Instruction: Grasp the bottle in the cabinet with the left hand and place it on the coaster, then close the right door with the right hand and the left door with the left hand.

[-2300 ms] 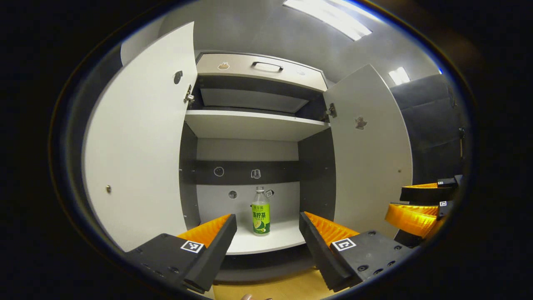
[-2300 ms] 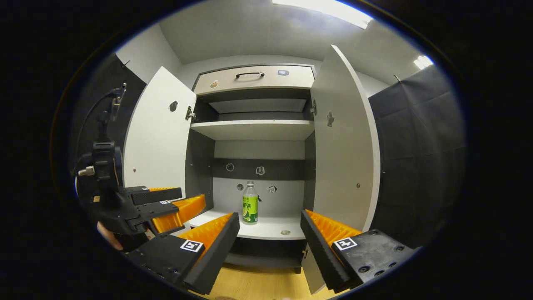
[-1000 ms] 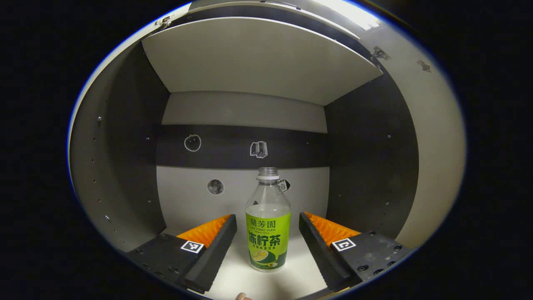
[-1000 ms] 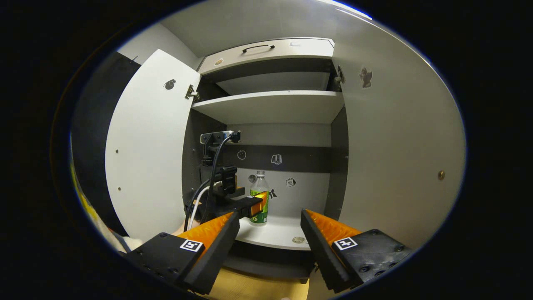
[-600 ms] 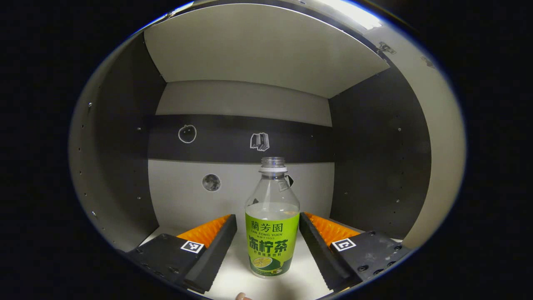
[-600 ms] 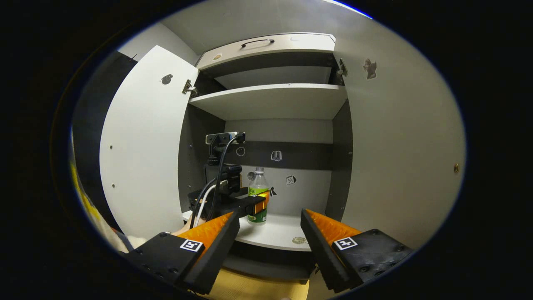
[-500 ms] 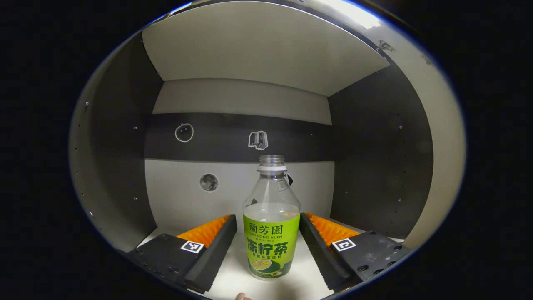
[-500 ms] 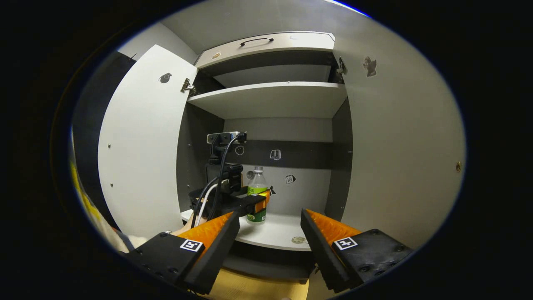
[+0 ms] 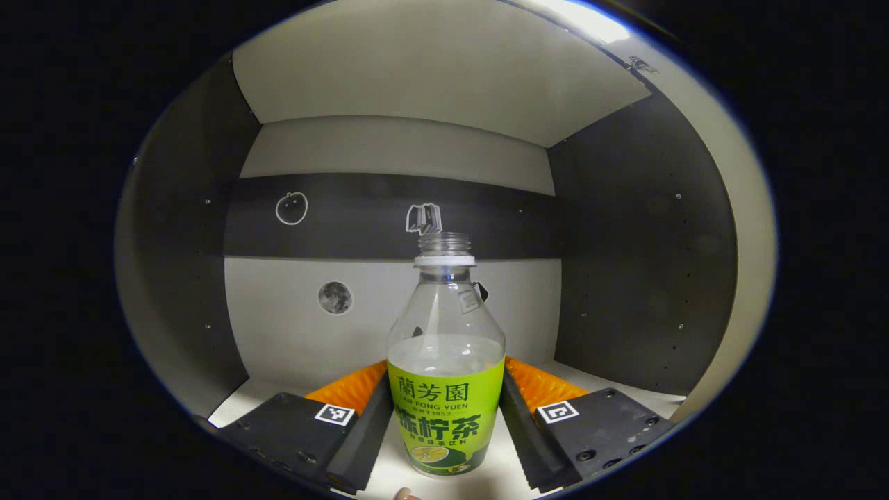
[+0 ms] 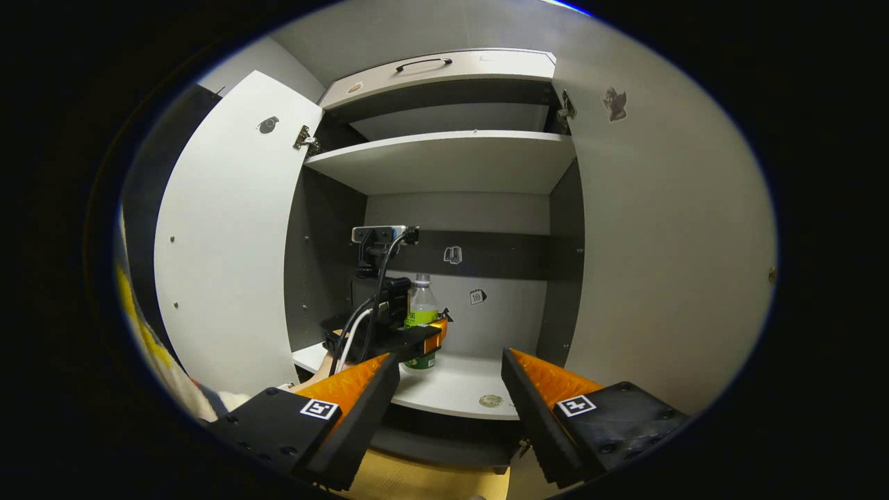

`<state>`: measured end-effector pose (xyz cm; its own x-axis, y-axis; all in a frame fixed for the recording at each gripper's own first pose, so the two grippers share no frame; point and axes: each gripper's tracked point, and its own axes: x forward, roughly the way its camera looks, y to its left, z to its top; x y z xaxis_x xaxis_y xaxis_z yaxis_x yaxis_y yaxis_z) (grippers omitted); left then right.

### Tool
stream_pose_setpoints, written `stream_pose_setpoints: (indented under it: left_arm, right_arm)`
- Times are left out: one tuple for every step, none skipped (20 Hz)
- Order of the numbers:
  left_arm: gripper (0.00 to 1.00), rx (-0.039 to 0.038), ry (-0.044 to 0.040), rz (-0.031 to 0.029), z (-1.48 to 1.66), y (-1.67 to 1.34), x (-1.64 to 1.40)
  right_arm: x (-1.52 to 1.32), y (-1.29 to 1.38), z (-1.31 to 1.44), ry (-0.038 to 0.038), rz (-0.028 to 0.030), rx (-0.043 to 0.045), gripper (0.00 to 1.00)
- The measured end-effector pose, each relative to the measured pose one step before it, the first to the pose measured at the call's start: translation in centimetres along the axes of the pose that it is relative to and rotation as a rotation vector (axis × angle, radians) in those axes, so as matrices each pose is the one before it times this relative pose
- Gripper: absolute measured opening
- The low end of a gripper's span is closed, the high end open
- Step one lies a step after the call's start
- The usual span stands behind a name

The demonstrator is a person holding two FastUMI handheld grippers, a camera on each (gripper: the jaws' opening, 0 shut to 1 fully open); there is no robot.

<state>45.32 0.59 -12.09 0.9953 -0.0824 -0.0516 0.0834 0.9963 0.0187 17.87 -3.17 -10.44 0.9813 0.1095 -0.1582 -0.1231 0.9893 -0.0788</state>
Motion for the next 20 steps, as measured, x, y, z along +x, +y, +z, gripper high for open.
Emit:
stream_pose_setpoints:
  left_arm:
    - [0.80, 0.00420, 0.00317, -0.00355, -0.017, -0.036, -0.007]
    - [0.81, 0.00212, 0.00169, -0.00042, 0.032, 0.053, -0.032]
    - [0.79, 0.00115, 0.00231, 0.00061, 0.046, 0.025, -0.064]
    - [0.80, 0.00155, -0.00013, 0.00287, 0.090, 0.027, -0.137]
    - [0.78, -0.00024, -0.00337, 0.00090, 0.273, -0.011, -0.165]
    - [0.78, -0.00413, -0.00829, -0.00176, 0.362, 0.090, -0.347]
    - [0.78, -0.00112, -0.00625, -0.00138, 0.464, 0.085, -0.435]
    - [0.78, 0.00379, -0.00599, 0.00181, 0.417, 0.130, -0.513]
    - [0.80, 0.00663, -0.00290, 0.00040, 0.511, 0.040, -0.671]
    - [0.80, 0.00431, -0.00458, -0.00274, 0.460, -0.095, -0.686]
    - [0.79, -0.00035, -0.00873, -0.00167, 0.650, -0.088, -0.805]
    - [0.80, -0.00772, -0.01124, -0.00568, 0.662, -0.028, -0.890]
    - [0.80, -0.00945, -0.00716, -0.00887, 0.630, -0.172, -0.749]
    - [0.79, -0.00552, -0.00795, -0.00773, 0.553, -0.238, -0.854]
    - [0.80, -0.00053, -0.00820, -0.00594, 0.709, -0.150, -0.825]
    - [0.80, 0.00496, -0.00583, -0.00270, 0.489, -0.084, -0.802]
    - [0.80, 0.00884, -0.00094, -0.00175, 0.467, -0.115, -0.904]
    - [0.80, 0.00554, -0.00094, -0.00266, 0.444, -0.124, -0.952]
    - [0.80, 0.00063, -0.00518, -0.00415, 0.544, -0.099, -1.002]
    - [0.80, -0.00470, -0.00609, -0.00181, 0.424, -0.044, -1.071]
  right_arm:
    - [0.014, 0.013, -0.094, 0.00131, 0.00077, 0.00148, 0.98]
    - [-0.035, -0.005, -0.008, 0.00047, -0.00039, -0.00069, 0.98]
    - [0.002, 0.021, 0.059, -0.00130, -0.00012, -0.00067, 0.98]
    - [-0.036, 0.067, 0.129, -0.00311, 0.00065, 0.00032, 0.98]
    - [-0.069, 0.017, 0.055, -0.00248, -0.00039, 0.00193, 0.98]
    - [-0.120, -0.016, 0.090, -0.00129, -0.00195, 0.00153, 0.98]
    - [-0.095, 0.011, 0.155, -0.00199, -0.00409, -0.00061, 0.98]
    - [-0.114, -0.012, 0.213, -0.00186, -0.00682, -0.00147, 0.98]
    - [-0.159, -0.042, 0.203, -0.00428, -0.00753, 0.00093, 0.98]
    - [-0.271, -0.058, 0.297, -0.00621, -0.00784, 0.00388, 0.98]
    - [-0.378, -0.172, 0.183, -0.00406, -0.00879, 0.00518, 0.98]
    - [-0.510, -0.101, 0.250, -0.00103, -0.01042, 0.00412, 0.98]
    - [-0.451, -0.167, 0.265, -0.00383, -0.01566, 0.00072, 0.98]
    - [-0.670, -0.125, 0.311, -0.00286, -0.01635, -0.00199, 0.98]
    - [-0.697, -0.044, 0.235, -0.00077, -0.01414, -0.00452, 0.98]
    - [-0.779, 0.051, 0.318, -0.00321, -0.01387, -0.00484, 0.98]
    - [-0.863, 0.052, 0.334, -0.00350, -0.01151, -0.00078, 0.98]
    - [-0.874, 0.216, 0.313, -0.00424, -0.00714, 0.00274, 0.98]
    - [-0.849, 0.331, 0.335, -0.00574, -0.00396, 0.00200, 0.98]
    - [-0.883, 0.265, 0.401, -0.00582, -0.00571, -0.00064, 0.98]
